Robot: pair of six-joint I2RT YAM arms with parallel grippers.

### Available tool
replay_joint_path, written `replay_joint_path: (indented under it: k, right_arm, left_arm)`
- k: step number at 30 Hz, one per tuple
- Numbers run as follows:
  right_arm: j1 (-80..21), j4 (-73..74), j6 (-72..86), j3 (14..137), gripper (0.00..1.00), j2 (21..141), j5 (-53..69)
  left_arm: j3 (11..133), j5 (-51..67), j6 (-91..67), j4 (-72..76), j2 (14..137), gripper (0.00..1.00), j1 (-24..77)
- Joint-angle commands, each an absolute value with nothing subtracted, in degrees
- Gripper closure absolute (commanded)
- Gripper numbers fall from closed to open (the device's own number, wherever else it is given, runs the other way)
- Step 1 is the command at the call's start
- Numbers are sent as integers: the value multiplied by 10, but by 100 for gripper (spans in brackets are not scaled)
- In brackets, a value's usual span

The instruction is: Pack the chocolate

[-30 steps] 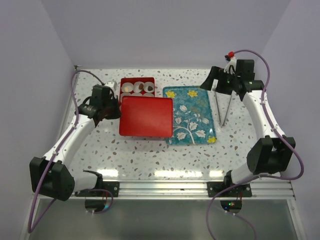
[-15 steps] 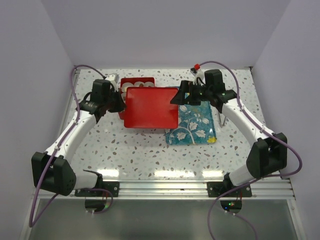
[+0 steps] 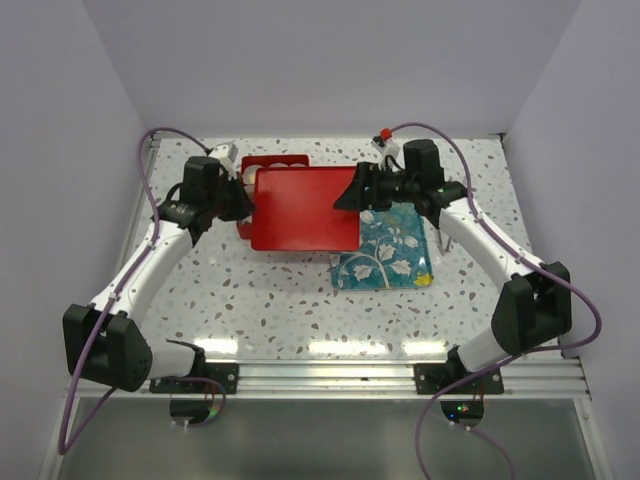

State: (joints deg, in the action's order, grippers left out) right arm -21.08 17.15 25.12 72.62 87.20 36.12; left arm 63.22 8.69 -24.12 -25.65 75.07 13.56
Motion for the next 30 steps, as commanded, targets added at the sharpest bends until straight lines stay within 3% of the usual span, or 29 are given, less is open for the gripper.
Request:
replay_joint_path:
  k: [1,8,17,20,21,26,30]
  right_arm:
    - [-230,123,262,729,26,887,417]
    - [-250,96,268,726,58,889,430]
    - [-254,128,229,760,82,875,411]
    - [-254,165,194,783,93,873,386]
    - [-254,186,185,789,95,874,379]
    - [-254,234,128,827,100,873,322]
    - [-255,264,89,855,100,877,299]
  left_arm:
    - [640,115,-271,-181,725,100,137]
    - [627,141,-286,-150,723,100,138]
    - [623,142,-304,-149,724,100,137]
    - [636,141,-306,-164,727,77,137]
    - [641,140,-305,-170,727,64,137]
    - [673,140,-304,-210,724,44,136]
    - [708,141,-323,-238,726,37,137]
